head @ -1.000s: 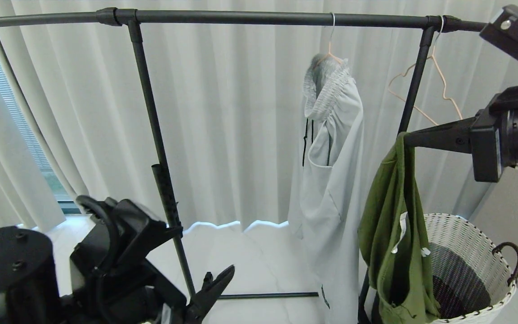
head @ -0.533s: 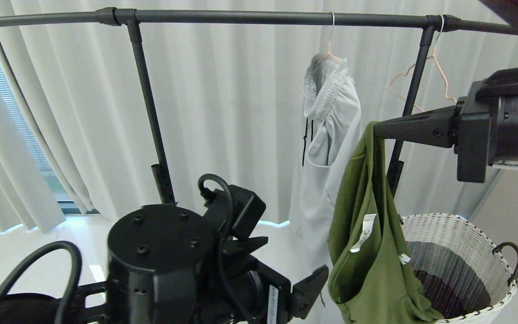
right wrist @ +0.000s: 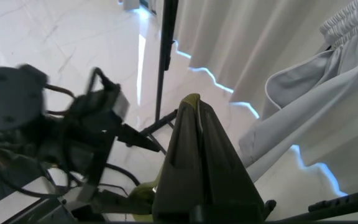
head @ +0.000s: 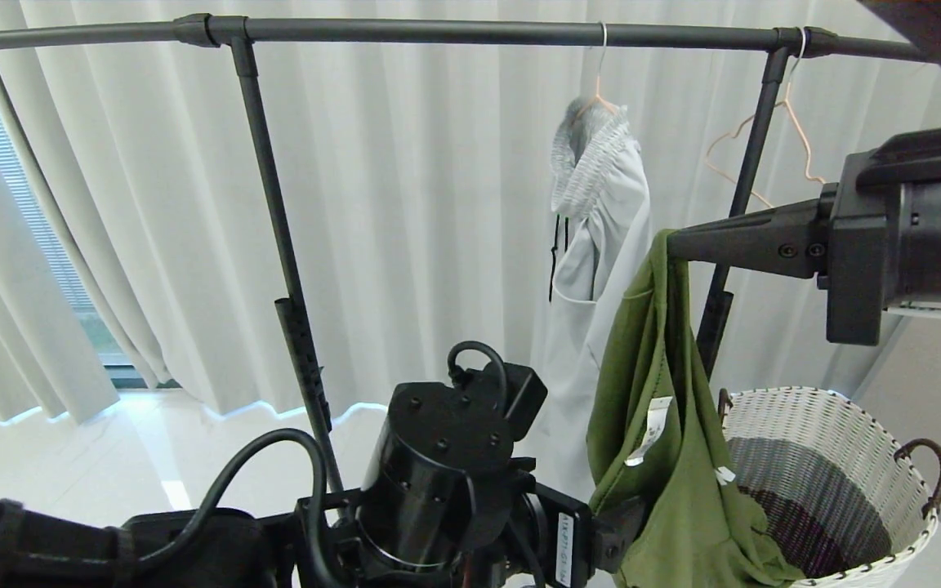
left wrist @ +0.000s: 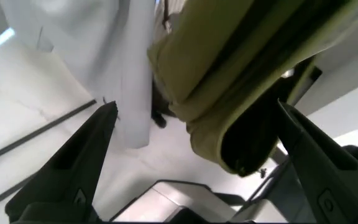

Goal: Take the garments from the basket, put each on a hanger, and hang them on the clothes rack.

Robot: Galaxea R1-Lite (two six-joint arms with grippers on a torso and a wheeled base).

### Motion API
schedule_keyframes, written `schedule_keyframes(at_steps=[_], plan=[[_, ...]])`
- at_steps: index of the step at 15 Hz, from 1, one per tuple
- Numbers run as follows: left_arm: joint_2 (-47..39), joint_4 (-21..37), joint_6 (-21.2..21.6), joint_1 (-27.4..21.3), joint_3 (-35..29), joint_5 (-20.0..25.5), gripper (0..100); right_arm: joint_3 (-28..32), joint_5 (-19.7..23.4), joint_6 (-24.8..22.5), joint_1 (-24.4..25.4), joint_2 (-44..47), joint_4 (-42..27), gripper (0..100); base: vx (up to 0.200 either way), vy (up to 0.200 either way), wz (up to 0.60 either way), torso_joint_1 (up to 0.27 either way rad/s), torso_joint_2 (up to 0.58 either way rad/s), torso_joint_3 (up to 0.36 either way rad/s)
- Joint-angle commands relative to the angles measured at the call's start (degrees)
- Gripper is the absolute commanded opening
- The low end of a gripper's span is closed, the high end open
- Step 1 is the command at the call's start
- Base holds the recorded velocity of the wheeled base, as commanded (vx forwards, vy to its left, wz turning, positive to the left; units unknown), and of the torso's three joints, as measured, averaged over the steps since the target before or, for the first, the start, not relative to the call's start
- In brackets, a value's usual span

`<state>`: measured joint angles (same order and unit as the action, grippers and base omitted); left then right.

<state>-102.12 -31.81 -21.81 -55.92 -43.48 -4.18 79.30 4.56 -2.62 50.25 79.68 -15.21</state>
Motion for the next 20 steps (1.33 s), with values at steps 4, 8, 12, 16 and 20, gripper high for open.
schedule_keyframes(at_steps=[4,8,12,16,20], plan=[[-0.71,-0.01,0.01,0.81,6.04,-0.21,100,-0.02,-0.08,-0.02,-0.33,-0.14,0.01,0,0.000,0.000,0.00,0.000,0.00,0.000],[2.89,-0.01,0.10,0.81,8.94,-0.83,0,-0.37,-0.34,-0.02,-0.68,-0.22,0.10,0,0.000,0.000,0.00,0.000,0.00,0.000],[9.66,0.08,2.03,1.69,10.61,-8.39,0,-0.29,-0.60,-0.19,-3.49,-0.75,0.27,0,0.000,0.000,0.00,0.000,0.00,0.000],[19.15,18.45,13.81,17.95,-10.13,-8.12,0,-0.02,-0.60,-0.54,-5.78,-2.60,4.49,0,0.000,0.000,0.00,0.000,0.00,0.000],[15.20,39.98,20.23,23.84,-41.42,-7.24,0,-0.11,-0.60,-0.54,-6.39,-7.08,3.96,0,0.000,0.000,0.00,0.000,0.00,0.000]])
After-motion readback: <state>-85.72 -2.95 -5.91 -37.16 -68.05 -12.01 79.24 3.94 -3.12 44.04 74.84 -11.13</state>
